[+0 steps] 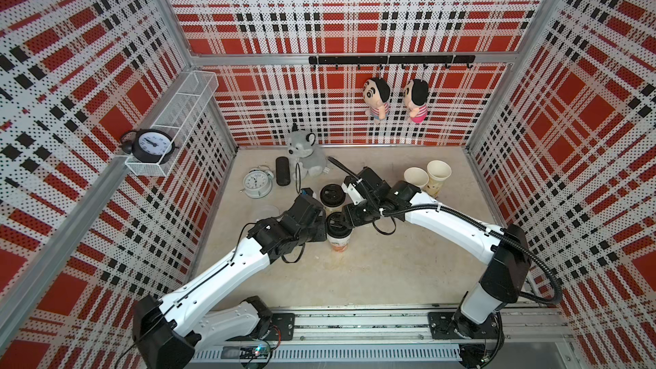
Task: Put the leak-proof paper on the milk tea cups
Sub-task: Secure the cup lid on the cup.
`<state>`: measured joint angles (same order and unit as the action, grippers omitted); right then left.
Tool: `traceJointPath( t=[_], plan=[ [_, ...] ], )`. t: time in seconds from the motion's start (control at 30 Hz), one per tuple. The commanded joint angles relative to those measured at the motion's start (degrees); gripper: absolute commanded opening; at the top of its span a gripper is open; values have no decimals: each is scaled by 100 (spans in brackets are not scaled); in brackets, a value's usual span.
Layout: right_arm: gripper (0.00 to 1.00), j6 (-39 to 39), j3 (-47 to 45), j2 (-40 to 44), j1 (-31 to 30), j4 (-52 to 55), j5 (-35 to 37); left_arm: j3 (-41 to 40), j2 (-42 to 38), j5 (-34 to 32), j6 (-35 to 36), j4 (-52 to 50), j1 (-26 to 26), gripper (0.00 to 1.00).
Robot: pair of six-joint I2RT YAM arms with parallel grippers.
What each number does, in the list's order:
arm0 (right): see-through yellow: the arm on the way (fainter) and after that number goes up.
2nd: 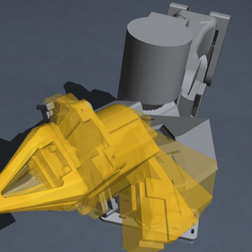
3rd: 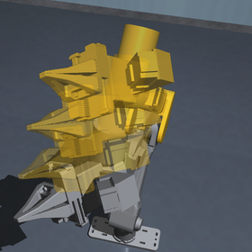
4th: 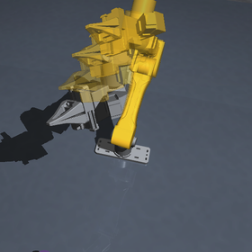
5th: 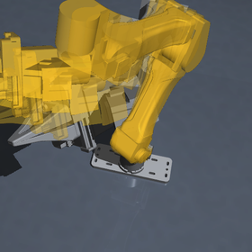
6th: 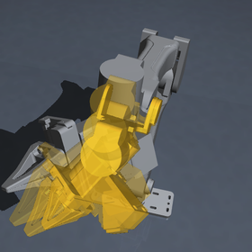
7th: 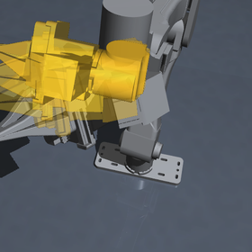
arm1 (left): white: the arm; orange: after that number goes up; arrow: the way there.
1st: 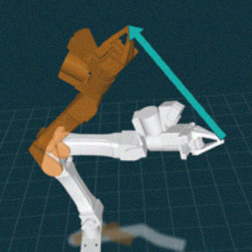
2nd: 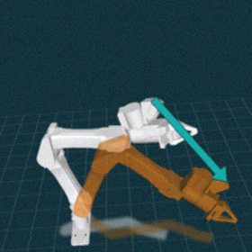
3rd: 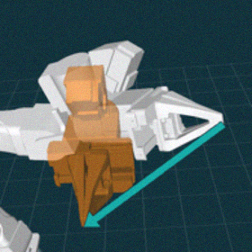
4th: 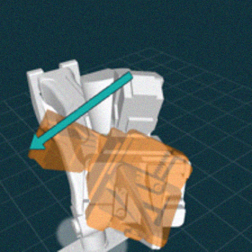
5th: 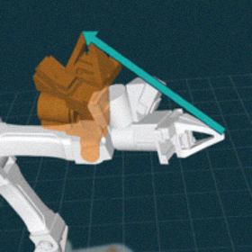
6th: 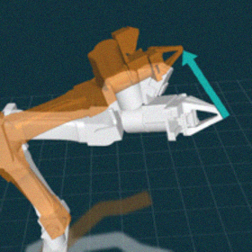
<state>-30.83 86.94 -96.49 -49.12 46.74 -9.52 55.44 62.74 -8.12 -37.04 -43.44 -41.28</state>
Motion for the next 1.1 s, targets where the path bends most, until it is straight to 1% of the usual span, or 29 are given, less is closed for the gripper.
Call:
traceJointPath(
  t=[0.0,0.17,0.37,0.6,0.87,0.97,1.07],
  plan=[
    [48,33,-260,-169,-45,450,209,-142,73,79,-5,184,23,38],
    [48,33,-296,-160,-45,459,205,-350,75,117,-53,187,23,37],
    [47,24,-363,-165,-45,450,181,-865,-84,151,-329,236,-41,35],
    [47,42,-364,-184,-53,483,152,-1527,-205,273,-830,552,-377,33],
    [47,51,-397,-194,-89,529,148,-2134,-299,241,-1273,670,-693,33],
    [47,42,-397,-204,-106,526,152,-2230,-468,231,-1361,653,-706,33],
    [47,42,-391,-208,-120,525,160,-2121,-584,125,-1390,567,-698,34]
  ],
)
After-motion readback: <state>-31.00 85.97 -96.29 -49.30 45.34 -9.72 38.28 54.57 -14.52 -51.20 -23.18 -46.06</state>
